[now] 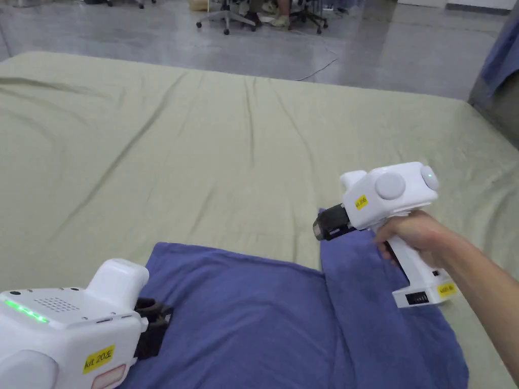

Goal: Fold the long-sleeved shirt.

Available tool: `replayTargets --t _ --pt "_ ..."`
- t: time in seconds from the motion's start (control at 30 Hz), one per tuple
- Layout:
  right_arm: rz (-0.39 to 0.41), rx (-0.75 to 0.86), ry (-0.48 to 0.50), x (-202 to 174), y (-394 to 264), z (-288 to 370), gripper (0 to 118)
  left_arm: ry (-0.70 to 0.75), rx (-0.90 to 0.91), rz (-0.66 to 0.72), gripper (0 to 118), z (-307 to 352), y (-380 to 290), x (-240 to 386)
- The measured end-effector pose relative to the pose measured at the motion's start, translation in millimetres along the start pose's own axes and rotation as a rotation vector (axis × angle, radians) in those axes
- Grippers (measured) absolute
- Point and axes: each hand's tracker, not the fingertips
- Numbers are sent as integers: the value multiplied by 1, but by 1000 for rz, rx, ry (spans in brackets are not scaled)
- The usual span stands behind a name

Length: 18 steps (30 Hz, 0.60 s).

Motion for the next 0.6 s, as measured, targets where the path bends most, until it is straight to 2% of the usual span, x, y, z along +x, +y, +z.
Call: replayTargets --t 0.07,0.1,0.13,0.17,0.2,0.23,0.27,0.3,0.33,0.4,0.5,0.6 --pt "37 -30 -99 1 19 -41 86 -1 -5 1 0 -7 0 -6" --pt "21 -43 -121 3 22 -56 77 2 -9 -2 0 -9 0 -8" --pt "-23 -60 -128 11 22 -73 58 8 -12 -4 0 -12 -1 -11" --pt "-61 -84 -126 13 20 -84 55 12 -14 -1 0 -14 -1 -14" --pt "-102 -101 -62 12 15 -89 53 14 -15 6 0 -15 -4 -15" --pt "-86 -61 -100 9 15 -82 43 15 -18 14 0 -17 -4 -17" --pt "-75 -70 -102 11 16 -77 14 13 -21 21 0 -19 -4 -18" --pt "-71 -60 -46 11 16 -67 0 12 -22 22 0 -20 -4 -18" --pt "-58 -34 8 9 15 -58 0 14 -20 23 0 -20 -7 -16" --pt "-25 -25 -59 -4 6 -32 0 12 -24 22 0 -19 -6 -11" --pt "26 88 21 -23 -29 34 0 -5 2 10 0 -3 -7 1" --pt "82 158 94 -47 -92 108 0 -6 39 0 0 21 -10 11"
